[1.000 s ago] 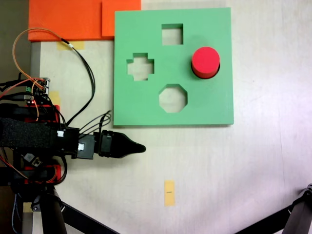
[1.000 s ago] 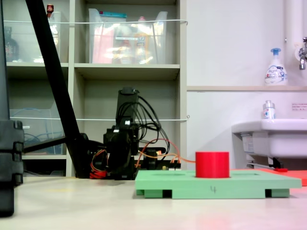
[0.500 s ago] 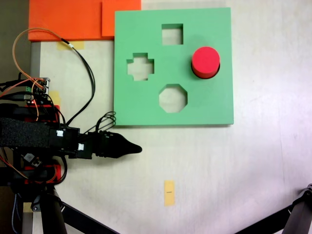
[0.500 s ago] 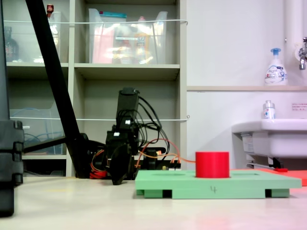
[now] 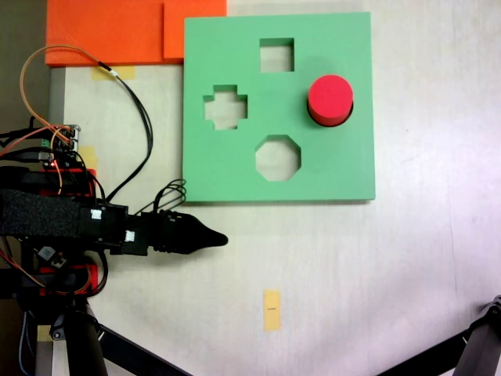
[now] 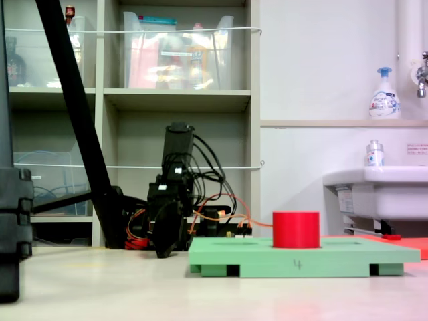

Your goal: Put the cylinder block into the corresponding hole

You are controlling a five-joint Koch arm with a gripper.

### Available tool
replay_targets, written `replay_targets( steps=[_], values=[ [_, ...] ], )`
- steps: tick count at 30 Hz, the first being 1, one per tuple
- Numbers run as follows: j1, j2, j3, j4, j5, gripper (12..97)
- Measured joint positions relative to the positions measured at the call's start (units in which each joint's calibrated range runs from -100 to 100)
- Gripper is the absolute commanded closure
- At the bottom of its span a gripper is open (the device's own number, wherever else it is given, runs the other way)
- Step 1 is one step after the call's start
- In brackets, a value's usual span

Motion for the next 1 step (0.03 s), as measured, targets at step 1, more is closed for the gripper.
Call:
replay_targets(
  steps=[1],
  values=[
    [0.0,0.0,-0.1,0.0,0.0,59.5]
  ],
)
